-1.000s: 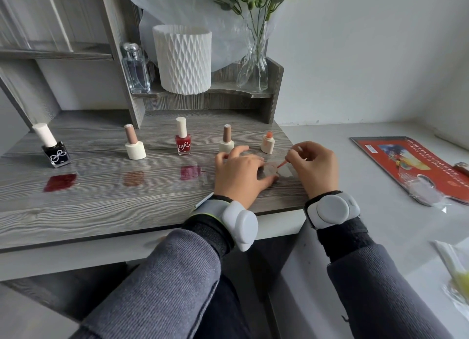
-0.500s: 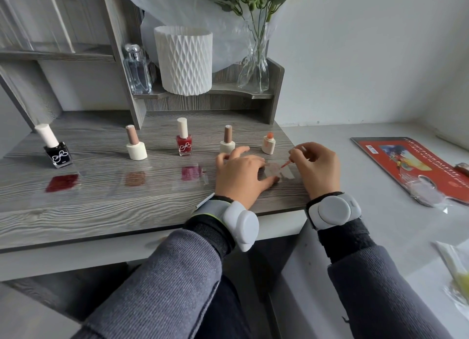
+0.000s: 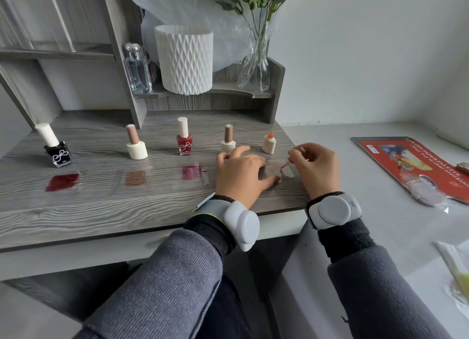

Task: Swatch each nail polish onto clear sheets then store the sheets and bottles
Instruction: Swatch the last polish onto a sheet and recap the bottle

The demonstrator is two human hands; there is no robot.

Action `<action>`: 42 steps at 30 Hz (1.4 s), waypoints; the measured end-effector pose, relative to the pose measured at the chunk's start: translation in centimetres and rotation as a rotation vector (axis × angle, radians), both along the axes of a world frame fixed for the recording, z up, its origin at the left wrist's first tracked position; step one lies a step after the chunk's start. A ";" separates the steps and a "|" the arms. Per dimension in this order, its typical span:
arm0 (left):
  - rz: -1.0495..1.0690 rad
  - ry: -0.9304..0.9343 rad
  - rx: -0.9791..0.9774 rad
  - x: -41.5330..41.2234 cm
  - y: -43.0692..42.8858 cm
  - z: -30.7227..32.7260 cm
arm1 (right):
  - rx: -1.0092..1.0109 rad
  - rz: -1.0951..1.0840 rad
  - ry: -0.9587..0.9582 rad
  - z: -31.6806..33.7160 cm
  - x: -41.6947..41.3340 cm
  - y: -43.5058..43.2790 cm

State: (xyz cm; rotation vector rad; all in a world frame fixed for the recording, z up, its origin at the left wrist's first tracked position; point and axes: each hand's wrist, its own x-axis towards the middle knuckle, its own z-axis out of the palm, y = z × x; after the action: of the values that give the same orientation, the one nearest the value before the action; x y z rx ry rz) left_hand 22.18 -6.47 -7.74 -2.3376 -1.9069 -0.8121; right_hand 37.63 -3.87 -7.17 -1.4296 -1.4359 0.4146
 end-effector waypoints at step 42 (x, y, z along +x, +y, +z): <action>0.005 0.048 -0.002 0.1 -0.1 0.0 | 0.008 0.147 -0.068 0.1 -0.2 -0.2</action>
State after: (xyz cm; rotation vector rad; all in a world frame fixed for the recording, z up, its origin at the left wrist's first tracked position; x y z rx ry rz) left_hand 22.25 -6.52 -7.71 -2.3308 -1.8945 -0.7470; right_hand 37.39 -4.08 -7.04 -1.3479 -1.6016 0.4558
